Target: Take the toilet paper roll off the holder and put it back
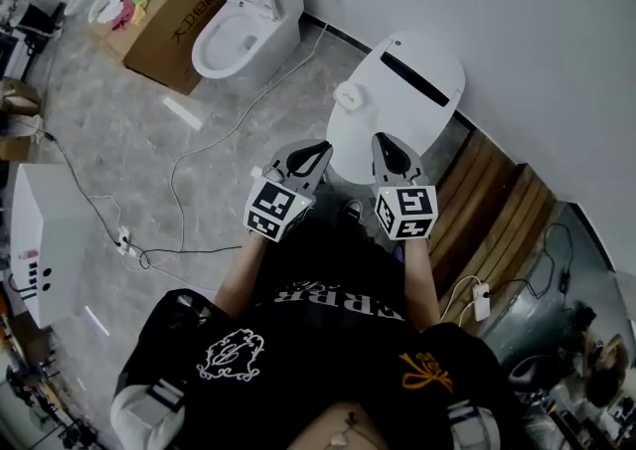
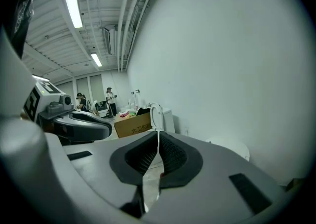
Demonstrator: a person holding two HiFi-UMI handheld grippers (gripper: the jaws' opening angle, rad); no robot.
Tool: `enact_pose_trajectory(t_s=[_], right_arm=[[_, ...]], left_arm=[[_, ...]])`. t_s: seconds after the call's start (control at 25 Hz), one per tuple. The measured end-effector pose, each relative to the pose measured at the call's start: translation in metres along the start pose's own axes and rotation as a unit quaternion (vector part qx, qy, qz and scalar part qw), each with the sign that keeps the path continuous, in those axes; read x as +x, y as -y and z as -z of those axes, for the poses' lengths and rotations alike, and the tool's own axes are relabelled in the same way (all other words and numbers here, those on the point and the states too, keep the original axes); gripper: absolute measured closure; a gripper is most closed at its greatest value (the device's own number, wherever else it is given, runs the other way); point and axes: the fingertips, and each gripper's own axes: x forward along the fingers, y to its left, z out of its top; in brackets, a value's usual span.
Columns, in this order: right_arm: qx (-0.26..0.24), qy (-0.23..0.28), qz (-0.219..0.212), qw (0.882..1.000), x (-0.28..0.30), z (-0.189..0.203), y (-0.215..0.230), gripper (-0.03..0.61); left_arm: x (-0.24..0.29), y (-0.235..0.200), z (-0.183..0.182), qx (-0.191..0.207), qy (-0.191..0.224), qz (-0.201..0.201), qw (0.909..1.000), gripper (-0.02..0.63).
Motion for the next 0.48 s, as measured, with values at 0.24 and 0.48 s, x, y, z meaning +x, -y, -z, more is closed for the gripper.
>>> enact_pose_trajectory(t_s=[0.24, 0.48], right_arm=[[0.004, 0.0, -0.02, 1.0, -0.011, -0.004, -0.025, 0.564], [-0.01, 0.003, -0.046, 0.999, -0.012, -0.02, -0.063, 0.565]], left_arm=[[-0.021, 0.013, -0.005, 0.003, 0.002, 0.006, 1.0, 0.591], [-0.053, 0.002, -0.011, 0.022, 0.0, -0.001, 0.9998, 0.591]])
